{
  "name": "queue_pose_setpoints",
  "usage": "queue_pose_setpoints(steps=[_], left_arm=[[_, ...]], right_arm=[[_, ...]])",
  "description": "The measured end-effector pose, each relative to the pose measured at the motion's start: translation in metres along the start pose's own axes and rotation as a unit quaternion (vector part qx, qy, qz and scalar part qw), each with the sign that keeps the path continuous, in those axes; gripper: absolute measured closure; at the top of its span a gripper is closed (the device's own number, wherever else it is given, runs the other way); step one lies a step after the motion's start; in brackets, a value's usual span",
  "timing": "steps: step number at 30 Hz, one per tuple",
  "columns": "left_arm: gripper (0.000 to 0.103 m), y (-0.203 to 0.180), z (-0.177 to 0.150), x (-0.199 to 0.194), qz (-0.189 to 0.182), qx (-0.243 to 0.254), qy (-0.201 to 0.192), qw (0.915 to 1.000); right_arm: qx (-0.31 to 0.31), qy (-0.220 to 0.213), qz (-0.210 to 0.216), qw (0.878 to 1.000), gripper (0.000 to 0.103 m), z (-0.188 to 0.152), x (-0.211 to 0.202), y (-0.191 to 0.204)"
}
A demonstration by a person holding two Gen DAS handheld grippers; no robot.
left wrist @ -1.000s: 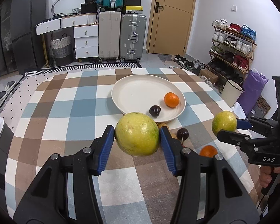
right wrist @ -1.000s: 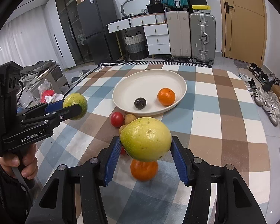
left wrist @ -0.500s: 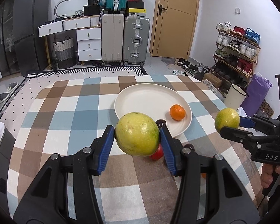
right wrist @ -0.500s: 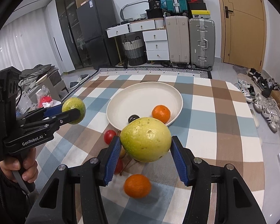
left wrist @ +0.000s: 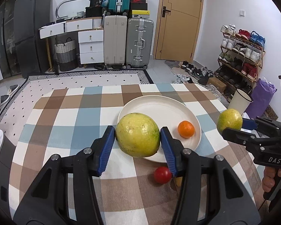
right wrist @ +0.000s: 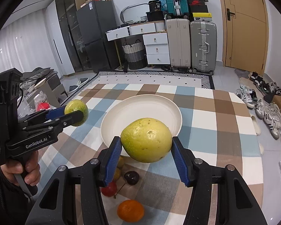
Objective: Organize fruits
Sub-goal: 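Carry the yellow fruit and lime onto the plate and release them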
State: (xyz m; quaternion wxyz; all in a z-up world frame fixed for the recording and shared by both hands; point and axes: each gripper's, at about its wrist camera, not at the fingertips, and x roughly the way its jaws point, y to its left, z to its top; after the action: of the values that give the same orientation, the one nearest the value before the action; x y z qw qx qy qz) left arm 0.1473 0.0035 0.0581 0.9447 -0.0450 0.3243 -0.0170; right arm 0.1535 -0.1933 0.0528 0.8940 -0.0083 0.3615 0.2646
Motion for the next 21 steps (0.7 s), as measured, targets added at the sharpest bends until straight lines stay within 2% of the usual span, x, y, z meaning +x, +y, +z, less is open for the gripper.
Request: queue_pose_setpoints(steps=[21], left_arm=[[0.056,-0.005,0.020,0.074,-0.001,0.007,0.025,0.9997]], right_arm=[[0.015,0.018,-0.002,1.000,0.048,0.023,0.059,-0.019]])
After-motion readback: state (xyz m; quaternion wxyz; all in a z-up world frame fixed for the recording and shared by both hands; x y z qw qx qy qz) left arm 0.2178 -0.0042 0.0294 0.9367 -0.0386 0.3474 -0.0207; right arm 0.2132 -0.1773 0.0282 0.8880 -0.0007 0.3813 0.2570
